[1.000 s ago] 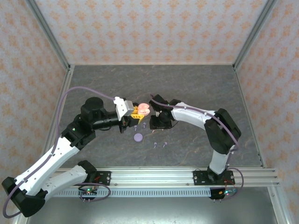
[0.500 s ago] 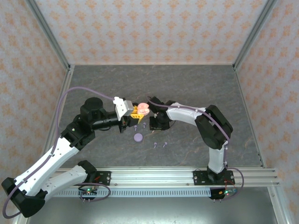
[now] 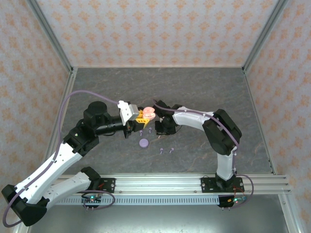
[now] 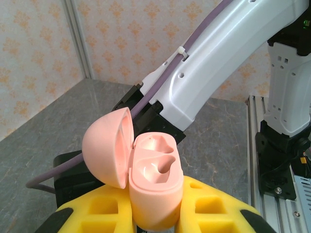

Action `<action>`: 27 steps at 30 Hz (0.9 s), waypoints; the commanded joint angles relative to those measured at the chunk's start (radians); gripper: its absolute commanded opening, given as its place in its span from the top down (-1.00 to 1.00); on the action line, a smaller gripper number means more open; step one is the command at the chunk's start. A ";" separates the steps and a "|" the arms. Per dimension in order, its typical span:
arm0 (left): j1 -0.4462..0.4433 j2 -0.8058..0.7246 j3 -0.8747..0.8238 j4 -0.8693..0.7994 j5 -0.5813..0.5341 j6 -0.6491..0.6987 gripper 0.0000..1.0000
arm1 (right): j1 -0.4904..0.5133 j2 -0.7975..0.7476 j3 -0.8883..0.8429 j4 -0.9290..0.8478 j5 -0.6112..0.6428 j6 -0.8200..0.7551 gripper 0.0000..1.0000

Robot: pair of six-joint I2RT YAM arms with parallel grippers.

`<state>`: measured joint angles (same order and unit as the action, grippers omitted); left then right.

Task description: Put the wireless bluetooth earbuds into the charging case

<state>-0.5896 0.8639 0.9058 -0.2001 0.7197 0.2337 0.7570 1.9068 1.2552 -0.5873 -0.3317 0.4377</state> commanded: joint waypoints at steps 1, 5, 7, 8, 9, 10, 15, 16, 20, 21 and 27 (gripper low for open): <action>-0.006 -0.005 -0.021 0.003 -0.016 -0.016 0.86 | 0.005 -0.074 -0.005 0.006 0.060 -0.048 0.63; -0.006 0.001 -0.041 0.034 -0.009 -0.033 0.86 | 0.002 -0.174 -0.024 0.017 0.098 -0.107 0.63; -0.006 0.010 -0.058 0.068 -0.007 -0.051 0.86 | -0.005 -0.240 -0.037 0.029 0.108 -0.138 0.63; -0.006 0.016 -0.066 0.083 -0.005 -0.059 0.88 | -0.008 -0.279 -0.040 0.035 0.109 -0.158 0.64; -0.006 0.023 -0.070 0.094 -0.003 -0.064 0.89 | -0.011 -0.310 -0.042 0.036 0.108 -0.178 0.63; -0.007 0.032 -0.073 0.103 -0.001 -0.069 0.89 | -0.015 -0.348 -0.041 0.034 0.110 -0.198 0.63; -0.006 0.078 -0.076 0.156 0.022 -0.088 0.91 | -0.024 -0.527 -0.004 0.009 0.108 -0.291 0.63; -0.006 0.088 -0.074 0.164 0.027 -0.089 0.91 | -0.024 -0.562 0.007 0.006 0.105 -0.311 0.64; -0.007 0.123 -0.068 0.184 0.045 -0.093 0.92 | -0.024 -0.670 0.049 -0.002 0.084 -0.389 0.63; -0.006 0.131 -0.066 0.187 0.051 -0.093 0.93 | -0.024 -0.687 0.055 0.000 0.074 -0.406 0.64; -0.006 0.174 -0.053 0.200 0.079 -0.090 0.93 | -0.021 -0.766 0.097 0.010 -0.017 -0.478 0.63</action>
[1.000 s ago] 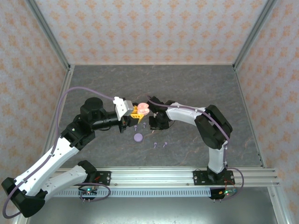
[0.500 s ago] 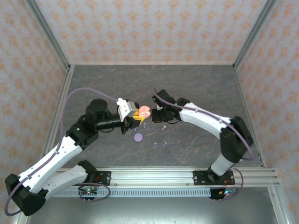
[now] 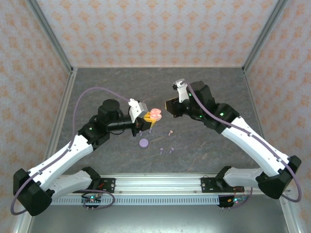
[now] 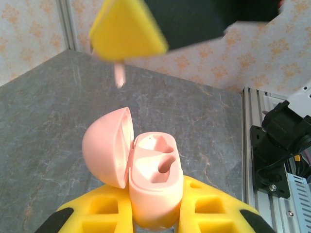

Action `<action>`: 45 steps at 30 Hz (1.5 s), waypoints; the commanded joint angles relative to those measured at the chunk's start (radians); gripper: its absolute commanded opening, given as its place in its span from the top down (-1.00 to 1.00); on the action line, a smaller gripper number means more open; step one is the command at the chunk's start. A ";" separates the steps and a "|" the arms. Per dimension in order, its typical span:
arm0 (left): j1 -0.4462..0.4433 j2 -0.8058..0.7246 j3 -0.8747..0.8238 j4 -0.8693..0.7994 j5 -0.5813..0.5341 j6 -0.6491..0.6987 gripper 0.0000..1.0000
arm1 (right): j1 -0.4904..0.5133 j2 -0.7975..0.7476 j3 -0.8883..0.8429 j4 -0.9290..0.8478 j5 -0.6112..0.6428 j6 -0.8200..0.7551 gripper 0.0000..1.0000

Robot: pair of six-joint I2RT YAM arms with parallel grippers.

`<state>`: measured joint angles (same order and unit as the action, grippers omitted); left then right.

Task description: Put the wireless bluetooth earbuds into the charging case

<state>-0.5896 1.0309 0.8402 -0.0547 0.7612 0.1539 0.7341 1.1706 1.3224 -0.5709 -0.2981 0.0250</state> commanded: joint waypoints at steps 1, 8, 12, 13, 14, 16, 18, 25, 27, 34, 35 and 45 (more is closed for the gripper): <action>-0.006 0.010 0.013 0.060 0.040 -0.012 0.93 | 0.004 -0.035 0.032 -0.001 -0.066 -0.073 0.64; -0.006 0.023 0.014 0.074 0.050 -0.026 0.94 | 0.053 -0.037 0.029 0.020 -0.100 -0.087 0.64; -0.006 0.024 0.013 0.079 0.049 -0.031 0.94 | 0.081 -0.034 0.001 0.052 -0.098 -0.086 0.64; -0.006 0.024 0.012 0.079 0.050 -0.031 0.94 | 0.086 -0.032 -0.003 0.058 -0.100 -0.086 0.64; -0.006 0.023 0.013 0.079 0.049 -0.033 0.94 | 0.087 -0.028 -0.006 0.058 -0.102 -0.086 0.64; -0.007 0.024 0.013 0.079 0.049 -0.033 0.94 | 0.089 -0.019 -0.009 0.057 -0.104 -0.084 0.64; -0.006 0.024 0.013 0.082 0.049 -0.034 0.94 | 0.089 -0.013 -0.015 0.059 -0.108 -0.082 0.64; -0.006 0.024 0.011 0.090 0.049 -0.043 0.94 | 0.090 0.003 -0.040 0.064 -0.122 -0.068 0.64; -0.006 0.024 0.013 0.090 0.048 -0.043 0.94 | 0.090 0.006 -0.044 0.063 -0.121 -0.067 0.65; -0.007 0.024 0.013 0.087 0.048 -0.045 0.95 | 0.090 0.008 -0.050 0.068 -0.150 -0.063 0.64; -0.007 0.024 0.013 0.087 0.047 -0.045 0.95 | 0.090 0.008 -0.049 0.064 -0.152 -0.065 0.64; -0.006 0.022 0.013 0.081 0.044 -0.043 0.95 | 0.090 0.021 -0.059 0.034 -0.103 -0.094 0.64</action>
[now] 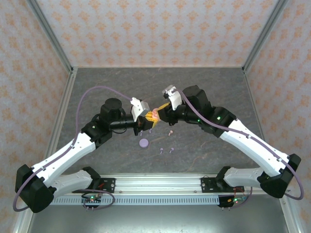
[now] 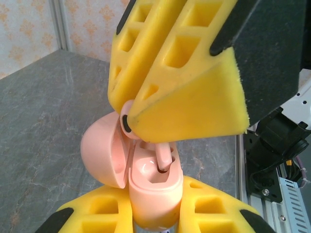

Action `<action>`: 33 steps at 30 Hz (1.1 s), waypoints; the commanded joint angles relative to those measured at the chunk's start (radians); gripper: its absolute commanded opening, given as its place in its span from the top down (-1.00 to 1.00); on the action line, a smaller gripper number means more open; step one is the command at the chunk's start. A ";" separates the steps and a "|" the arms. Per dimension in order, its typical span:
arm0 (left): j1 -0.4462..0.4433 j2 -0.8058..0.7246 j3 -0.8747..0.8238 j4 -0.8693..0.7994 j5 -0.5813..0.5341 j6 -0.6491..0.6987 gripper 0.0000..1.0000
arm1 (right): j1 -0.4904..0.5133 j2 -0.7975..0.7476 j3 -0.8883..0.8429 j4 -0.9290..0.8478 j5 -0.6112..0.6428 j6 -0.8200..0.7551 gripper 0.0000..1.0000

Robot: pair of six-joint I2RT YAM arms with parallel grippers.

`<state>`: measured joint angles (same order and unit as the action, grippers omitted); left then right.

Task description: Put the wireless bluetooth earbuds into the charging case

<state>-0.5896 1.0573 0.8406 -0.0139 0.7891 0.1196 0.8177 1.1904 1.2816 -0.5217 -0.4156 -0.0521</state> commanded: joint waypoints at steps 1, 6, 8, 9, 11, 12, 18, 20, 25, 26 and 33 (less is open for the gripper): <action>-0.006 -0.005 0.012 0.040 0.016 -0.009 0.95 | 0.006 0.002 -0.019 -0.014 0.009 -0.017 0.64; -0.007 -0.002 0.014 0.041 0.013 -0.012 0.95 | 0.006 0.013 -0.021 0.000 -0.036 -0.010 0.63; -0.006 -0.002 0.013 0.041 0.012 -0.012 0.95 | 0.006 0.012 -0.019 0.005 -0.051 -0.007 0.61; -0.007 -0.002 0.012 0.043 0.012 -0.012 0.95 | 0.006 0.012 -0.015 0.006 -0.057 -0.006 0.59; -0.007 -0.002 0.012 0.041 0.011 -0.012 0.95 | 0.006 0.008 -0.011 0.009 -0.064 -0.003 0.54; -0.007 0.000 0.012 0.043 0.012 -0.012 0.95 | 0.006 0.006 -0.007 0.010 -0.066 -0.002 0.50; -0.007 0.001 0.011 0.044 0.012 -0.014 0.95 | 0.006 -0.002 0.025 0.005 -0.044 0.004 0.25; -0.007 0.001 0.009 0.046 0.010 -0.015 0.95 | 0.006 -0.003 0.033 0.002 -0.018 0.010 0.15; -0.006 -0.002 0.005 0.050 -0.003 -0.017 0.95 | 0.002 -0.056 0.050 -0.022 0.082 0.035 -0.09; -0.007 -0.005 0.003 0.048 -0.010 -0.015 0.95 | -0.004 -0.064 0.048 -0.024 0.093 0.045 -0.12; -0.007 -0.026 -0.006 0.016 -0.082 0.008 0.96 | -0.143 -0.075 0.020 -0.122 0.164 0.204 -0.24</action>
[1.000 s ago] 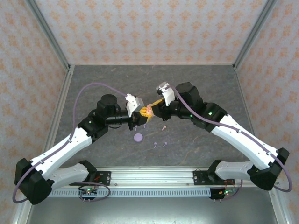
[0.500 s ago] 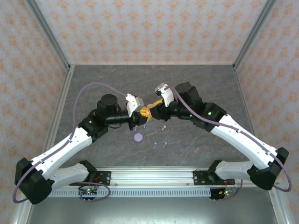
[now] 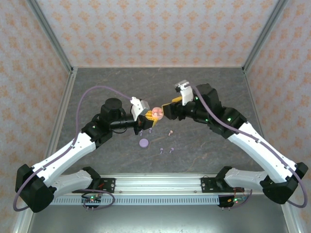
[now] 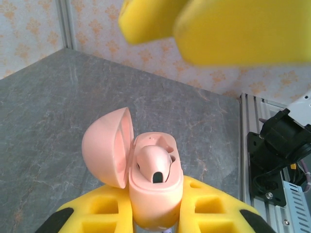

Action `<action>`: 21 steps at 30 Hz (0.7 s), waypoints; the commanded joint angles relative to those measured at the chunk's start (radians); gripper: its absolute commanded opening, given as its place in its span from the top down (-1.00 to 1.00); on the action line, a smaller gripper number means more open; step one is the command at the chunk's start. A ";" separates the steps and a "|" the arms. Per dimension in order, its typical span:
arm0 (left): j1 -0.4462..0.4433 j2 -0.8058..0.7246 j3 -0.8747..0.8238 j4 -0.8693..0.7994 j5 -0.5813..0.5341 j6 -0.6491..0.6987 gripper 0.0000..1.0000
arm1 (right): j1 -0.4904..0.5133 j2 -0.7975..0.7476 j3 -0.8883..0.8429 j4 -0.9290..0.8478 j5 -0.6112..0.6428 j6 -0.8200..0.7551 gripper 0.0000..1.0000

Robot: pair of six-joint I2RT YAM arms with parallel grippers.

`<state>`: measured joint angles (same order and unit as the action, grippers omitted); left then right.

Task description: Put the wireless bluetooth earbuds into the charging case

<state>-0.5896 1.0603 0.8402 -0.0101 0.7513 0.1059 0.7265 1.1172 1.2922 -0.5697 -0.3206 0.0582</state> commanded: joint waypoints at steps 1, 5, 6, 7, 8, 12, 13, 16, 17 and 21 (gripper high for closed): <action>-0.006 -0.035 -0.008 0.010 -0.052 0.025 0.96 | -0.075 0.004 -0.006 -0.087 0.067 0.120 -0.24; -0.007 -0.058 -0.014 -0.002 -0.074 0.034 0.96 | -0.168 0.055 -0.088 -0.122 -0.005 0.228 -0.23; -0.007 -0.063 -0.016 -0.006 -0.079 0.036 0.96 | -0.172 0.073 -0.106 -0.124 -0.013 0.243 -0.22; -0.007 -0.068 -0.016 -0.012 -0.084 0.038 0.96 | -0.173 0.102 -0.126 -0.124 -0.017 0.261 -0.22; -0.007 -0.073 -0.016 -0.015 -0.088 0.040 0.96 | -0.173 0.122 -0.142 -0.117 -0.024 0.276 -0.23; -0.007 -0.083 -0.016 -0.026 -0.104 0.051 0.96 | -0.174 0.216 -0.215 -0.065 -0.047 0.333 -0.16; -0.006 -0.084 -0.016 -0.027 -0.106 0.052 0.96 | -0.174 0.236 -0.225 -0.056 -0.049 0.344 -0.15; -0.007 -0.085 -0.017 -0.027 -0.107 0.051 0.97 | -0.173 0.319 -0.256 -0.024 -0.052 0.369 -0.07; -0.006 -0.085 -0.018 -0.027 -0.107 0.049 0.97 | -0.172 0.339 -0.263 -0.013 -0.053 0.373 -0.05; -0.006 -0.086 -0.016 -0.027 -0.108 0.049 0.97 | -0.156 0.424 -0.269 0.026 -0.055 0.384 -0.01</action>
<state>-0.5896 0.9909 0.8291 -0.0360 0.6636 0.1326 0.5571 1.5047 1.0275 -0.5983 -0.3702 0.4088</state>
